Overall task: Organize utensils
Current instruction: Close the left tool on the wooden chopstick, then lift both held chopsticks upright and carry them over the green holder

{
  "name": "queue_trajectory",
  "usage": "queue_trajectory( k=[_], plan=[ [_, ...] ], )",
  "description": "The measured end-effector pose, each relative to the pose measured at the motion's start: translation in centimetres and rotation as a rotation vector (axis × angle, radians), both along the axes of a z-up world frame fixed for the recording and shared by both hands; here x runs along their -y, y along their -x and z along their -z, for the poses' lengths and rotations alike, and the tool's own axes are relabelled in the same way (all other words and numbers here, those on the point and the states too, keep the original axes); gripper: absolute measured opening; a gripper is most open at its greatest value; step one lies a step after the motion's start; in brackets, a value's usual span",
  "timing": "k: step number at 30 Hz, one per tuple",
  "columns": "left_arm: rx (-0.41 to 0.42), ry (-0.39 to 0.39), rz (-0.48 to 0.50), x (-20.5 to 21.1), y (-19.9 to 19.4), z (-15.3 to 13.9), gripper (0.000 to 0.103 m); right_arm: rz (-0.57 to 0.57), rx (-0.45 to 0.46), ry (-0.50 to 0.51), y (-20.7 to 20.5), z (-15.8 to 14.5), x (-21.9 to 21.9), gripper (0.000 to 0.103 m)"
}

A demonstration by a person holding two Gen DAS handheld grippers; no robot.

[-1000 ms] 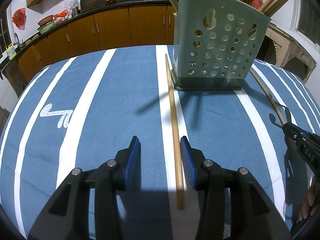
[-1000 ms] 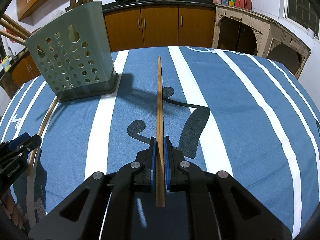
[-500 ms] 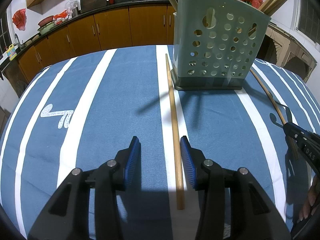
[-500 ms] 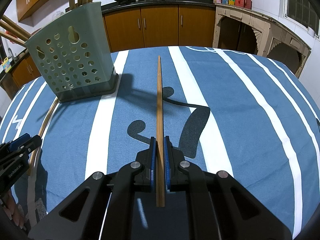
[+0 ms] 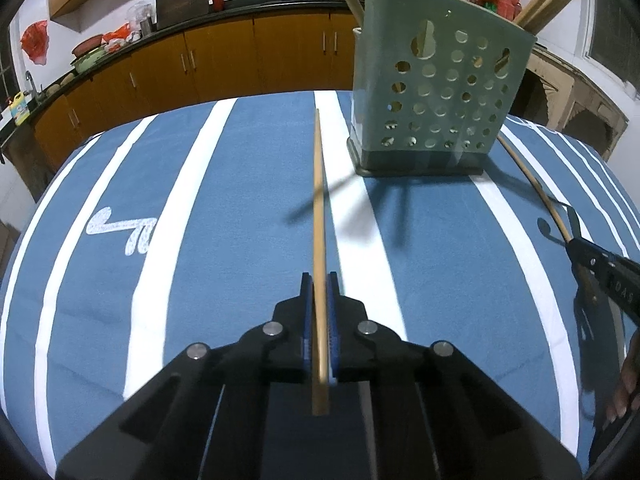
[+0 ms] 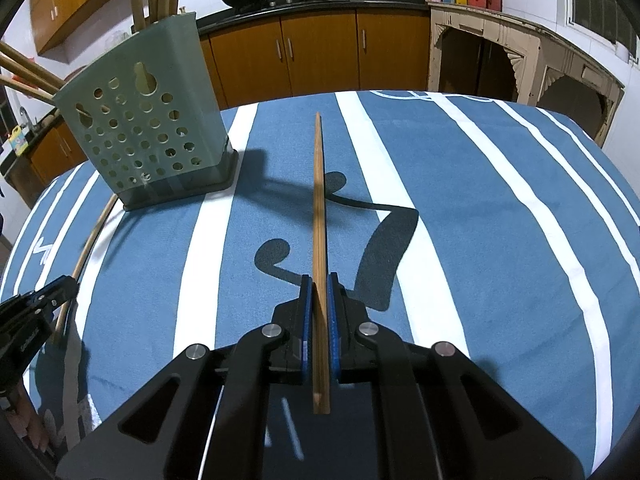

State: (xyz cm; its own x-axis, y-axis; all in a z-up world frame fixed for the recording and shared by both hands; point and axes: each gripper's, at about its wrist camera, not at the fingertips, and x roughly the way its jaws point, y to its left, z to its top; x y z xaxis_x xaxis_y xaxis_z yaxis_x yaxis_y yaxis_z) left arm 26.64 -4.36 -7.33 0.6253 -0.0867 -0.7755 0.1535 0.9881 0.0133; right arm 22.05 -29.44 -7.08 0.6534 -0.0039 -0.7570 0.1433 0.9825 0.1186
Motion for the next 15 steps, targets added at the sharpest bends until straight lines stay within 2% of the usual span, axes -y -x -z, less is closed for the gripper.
queue_trajectory(
  k=[9, 15],
  plan=[
    [-0.012, 0.065, -0.004, -3.0, 1.9, -0.8, 0.008, 0.011, 0.045, -0.018, 1.5, -1.7, 0.4, 0.008],
    [0.044, 0.088, -0.015, -4.3, 2.8, -3.3, 0.008, 0.025, 0.098, -0.019, 2.3, -3.6, 1.0, 0.008]
  ],
)
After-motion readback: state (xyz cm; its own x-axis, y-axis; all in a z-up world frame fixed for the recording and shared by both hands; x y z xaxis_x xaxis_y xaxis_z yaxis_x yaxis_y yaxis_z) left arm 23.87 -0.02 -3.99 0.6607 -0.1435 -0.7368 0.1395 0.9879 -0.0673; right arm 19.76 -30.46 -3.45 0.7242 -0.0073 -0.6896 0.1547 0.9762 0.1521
